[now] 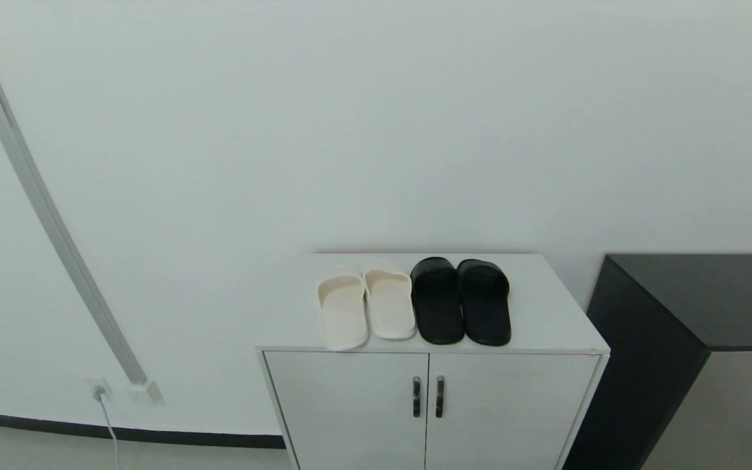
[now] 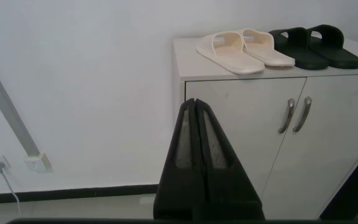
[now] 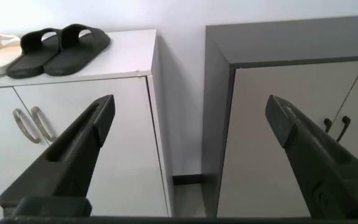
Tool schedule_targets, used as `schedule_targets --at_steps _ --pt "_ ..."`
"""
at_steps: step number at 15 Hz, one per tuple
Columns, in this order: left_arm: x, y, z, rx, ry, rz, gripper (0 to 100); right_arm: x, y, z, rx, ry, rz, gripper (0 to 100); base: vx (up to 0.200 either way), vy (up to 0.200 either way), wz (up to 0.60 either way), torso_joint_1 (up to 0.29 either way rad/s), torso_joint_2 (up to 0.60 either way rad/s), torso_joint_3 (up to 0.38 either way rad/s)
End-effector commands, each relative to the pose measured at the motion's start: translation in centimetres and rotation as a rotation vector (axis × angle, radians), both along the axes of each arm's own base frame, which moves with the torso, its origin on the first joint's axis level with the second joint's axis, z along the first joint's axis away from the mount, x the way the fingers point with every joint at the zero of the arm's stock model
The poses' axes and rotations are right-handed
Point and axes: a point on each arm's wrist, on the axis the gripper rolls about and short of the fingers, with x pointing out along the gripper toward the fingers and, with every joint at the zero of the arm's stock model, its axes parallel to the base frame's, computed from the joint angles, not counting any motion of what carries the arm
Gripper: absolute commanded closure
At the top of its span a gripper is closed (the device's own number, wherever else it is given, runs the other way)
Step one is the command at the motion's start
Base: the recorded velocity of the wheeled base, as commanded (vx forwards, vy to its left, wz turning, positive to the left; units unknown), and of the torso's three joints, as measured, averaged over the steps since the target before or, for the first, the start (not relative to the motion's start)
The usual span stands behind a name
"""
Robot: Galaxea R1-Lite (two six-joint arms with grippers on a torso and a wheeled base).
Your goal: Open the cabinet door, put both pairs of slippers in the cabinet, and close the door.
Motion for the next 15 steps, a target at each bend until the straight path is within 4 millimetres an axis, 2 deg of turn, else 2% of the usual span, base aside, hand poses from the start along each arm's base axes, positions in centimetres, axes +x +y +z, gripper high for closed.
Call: schedule_targets --at_steps 1,2,3,4,5,7,8,10,12,13,15 --pt "0.0 0.0 0.0 -0.001 0.002 -0.001 100 0.0 0.0 0.0 0.010 -0.006 -0.008 0 0.000 0.000 0.00 0.000 0.00 0.000" --pt "0.0 0.0 0.0 -0.001 0.002 -0.001 100 0.0 0.0 0.1 0.019 -0.011 -0.012 0 0.000 0.000 0.00 0.000 0.00 0.000" --pt "0.0 0.0 0.0 -0.001 0.002 -0.001 100 -0.4 0.0 2.1 0.048 -0.085 -0.010 0 0.000 0.000 0.00 0.000 0.00 0.000" --pt "0.0 0.0 0.0 -0.001 0.002 -0.003 100 -0.9 -0.1 6.7 0.137 -0.128 0.024 0 0.000 0.000 0.00 0.000 0.00 0.000" --pt "0.0 0.0 0.0 0.001 0.002 -0.001 100 -0.1 -0.1 7.9 0.134 -0.016 0.045 0 0.000 0.000 0.00 0.000 0.00 0.000" --pt "0.0 0.0 0.0 -0.001 0.002 -0.001 100 1.9 0.0 6.1 0.021 0.188 0.082 0 0.000 0.000 0.00 0.000 0.00 0.000" --pt "0.0 0.0 0.0 -0.001 0.002 -0.001 100 3.1 0.2 5.6 0.019 0.266 0.125 0 0.000 0.000 0.00 0.000 0.00 0.000" --pt "0.0 0.0 0.0 -0.001 0.002 0.000 100 5.2 0.4 6.2 0.051 0.335 0.176 0 0.000 0.000 0.00 0.000 0.00 0.000" --pt "0.0 0.0 0.0 -0.001 0.002 -0.001 100 8.4 0.8 7.6 0.069 0.369 0.213 0 0.000 0.000 0.00 0.000 0.00 0.000" --pt "0.0 0.0 0.0 -0.001 0.002 0.000 100 10.7 1.5 8.3 0.060 0.373 0.266 0 0.000 0.000 0.00 0.000 0.00 0.000" --pt "0.0 0.0 0.0 -0.001 0.002 -0.001 100 13.6 3.2 9.3 0.098 0.386 0.315 0 0.000 0.000 0.00 0.000 0.00 0.000"
